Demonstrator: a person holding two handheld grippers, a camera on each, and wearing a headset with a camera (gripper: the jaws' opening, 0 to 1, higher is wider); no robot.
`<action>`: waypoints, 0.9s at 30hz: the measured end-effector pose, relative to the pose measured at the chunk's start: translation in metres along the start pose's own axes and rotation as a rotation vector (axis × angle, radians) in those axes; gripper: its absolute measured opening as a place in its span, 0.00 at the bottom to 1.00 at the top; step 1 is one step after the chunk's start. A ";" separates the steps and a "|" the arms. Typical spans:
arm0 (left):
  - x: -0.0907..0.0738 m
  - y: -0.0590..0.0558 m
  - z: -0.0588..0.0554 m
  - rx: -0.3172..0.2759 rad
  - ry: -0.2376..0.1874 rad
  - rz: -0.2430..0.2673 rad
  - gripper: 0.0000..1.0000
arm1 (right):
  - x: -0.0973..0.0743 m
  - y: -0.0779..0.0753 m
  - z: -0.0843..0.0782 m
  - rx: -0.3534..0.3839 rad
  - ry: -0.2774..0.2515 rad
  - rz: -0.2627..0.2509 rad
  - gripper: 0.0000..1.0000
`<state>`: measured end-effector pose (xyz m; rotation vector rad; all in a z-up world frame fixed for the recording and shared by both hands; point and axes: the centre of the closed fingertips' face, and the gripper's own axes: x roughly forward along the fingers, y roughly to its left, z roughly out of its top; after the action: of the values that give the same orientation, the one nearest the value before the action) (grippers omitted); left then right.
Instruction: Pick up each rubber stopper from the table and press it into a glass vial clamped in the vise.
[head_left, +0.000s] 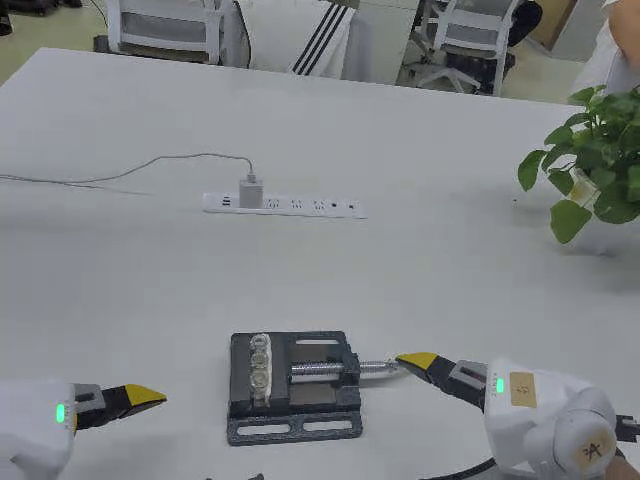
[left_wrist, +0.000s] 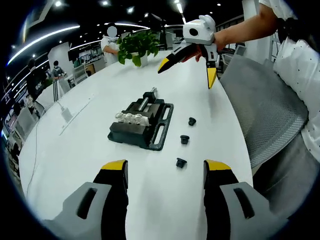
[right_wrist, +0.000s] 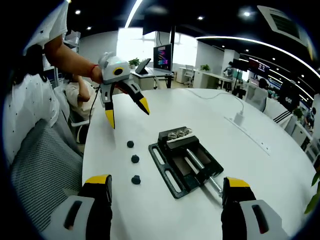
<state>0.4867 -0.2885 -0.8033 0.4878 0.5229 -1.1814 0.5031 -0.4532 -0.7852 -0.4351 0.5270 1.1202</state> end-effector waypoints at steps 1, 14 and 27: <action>0.001 -0.001 -0.001 0.006 0.010 -0.007 0.56 | 0.000 0.000 0.000 0.001 0.000 -0.001 0.90; 0.021 -0.010 -0.018 0.128 0.114 -0.109 0.35 | -0.003 -0.002 -0.003 0.015 -0.002 -0.014 0.90; 0.035 -0.016 -0.030 0.166 0.175 -0.151 0.23 | -0.006 -0.002 -0.007 0.026 -0.001 -0.023 0.89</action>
<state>0.4778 -0.3010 -0.8496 0.7080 0.6227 -1.3408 0.5020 -0.4626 -0.7869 -0.4173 0.5343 1.0900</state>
